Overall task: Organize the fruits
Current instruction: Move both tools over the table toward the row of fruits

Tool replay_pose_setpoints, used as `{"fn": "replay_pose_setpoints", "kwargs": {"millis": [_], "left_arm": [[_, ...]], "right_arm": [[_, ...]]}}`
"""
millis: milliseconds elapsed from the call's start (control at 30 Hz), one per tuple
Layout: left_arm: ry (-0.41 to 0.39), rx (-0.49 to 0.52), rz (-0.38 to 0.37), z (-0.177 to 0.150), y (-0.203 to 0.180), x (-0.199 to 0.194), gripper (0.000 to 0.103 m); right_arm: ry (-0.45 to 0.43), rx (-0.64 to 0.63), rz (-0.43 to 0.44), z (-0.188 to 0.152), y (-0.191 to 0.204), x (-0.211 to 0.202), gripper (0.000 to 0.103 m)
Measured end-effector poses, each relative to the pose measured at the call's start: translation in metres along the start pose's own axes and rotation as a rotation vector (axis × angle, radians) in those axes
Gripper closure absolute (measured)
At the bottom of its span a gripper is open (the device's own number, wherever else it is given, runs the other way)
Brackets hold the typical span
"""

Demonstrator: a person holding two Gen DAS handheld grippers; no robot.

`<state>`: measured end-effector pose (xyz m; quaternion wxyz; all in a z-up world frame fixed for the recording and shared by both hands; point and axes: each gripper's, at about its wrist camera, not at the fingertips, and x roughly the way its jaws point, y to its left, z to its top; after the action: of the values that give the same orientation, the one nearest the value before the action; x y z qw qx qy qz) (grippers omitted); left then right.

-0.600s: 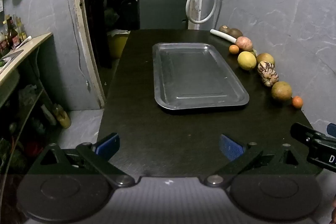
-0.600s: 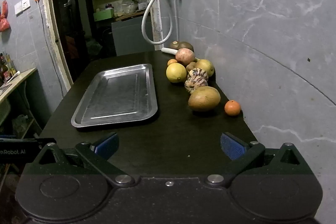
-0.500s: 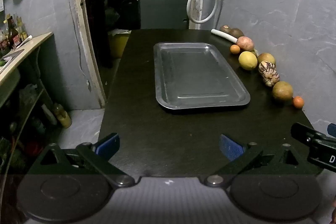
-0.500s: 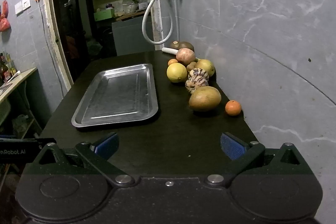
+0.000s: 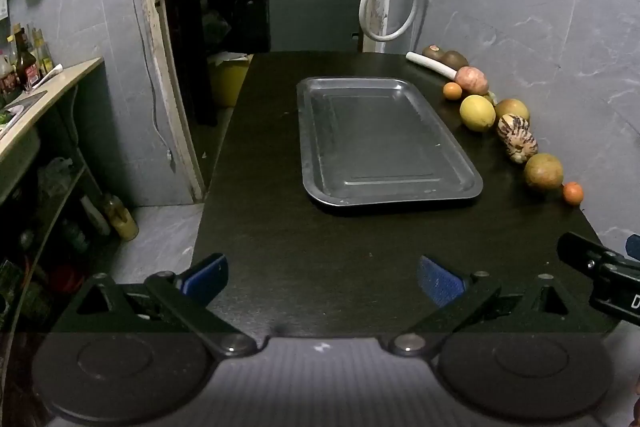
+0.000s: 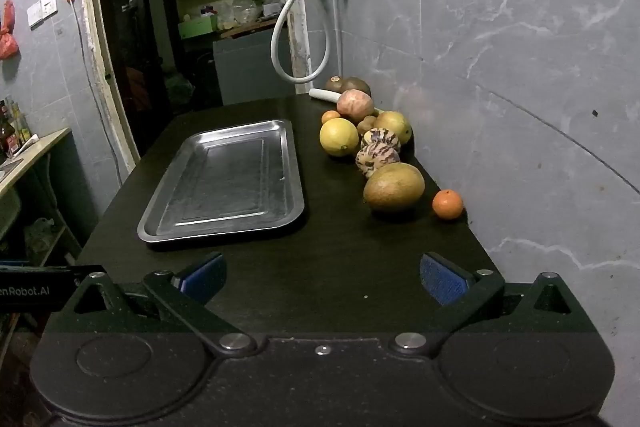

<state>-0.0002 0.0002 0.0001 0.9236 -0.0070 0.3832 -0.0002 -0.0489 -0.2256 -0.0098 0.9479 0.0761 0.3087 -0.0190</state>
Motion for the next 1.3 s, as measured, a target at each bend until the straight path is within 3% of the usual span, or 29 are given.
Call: {"fn": "replay_pose_setpoints", "kwargs": {"millis": [667, 1300], "left_arm": [[0.039, 0.006, -0.006, 0.001, 0.012, 0.018, 0.0], [0.1, 0.062, -0.067, 0.018, 0.022, 0.05, 0.0]], "right_arm": [[0.026, 0.005, -0.011, 0.004, 0.007, 0.015, 0.0], [0.072, 0.047, -0.075, 0.005, 0.016, 0.039, 0.0]]}}
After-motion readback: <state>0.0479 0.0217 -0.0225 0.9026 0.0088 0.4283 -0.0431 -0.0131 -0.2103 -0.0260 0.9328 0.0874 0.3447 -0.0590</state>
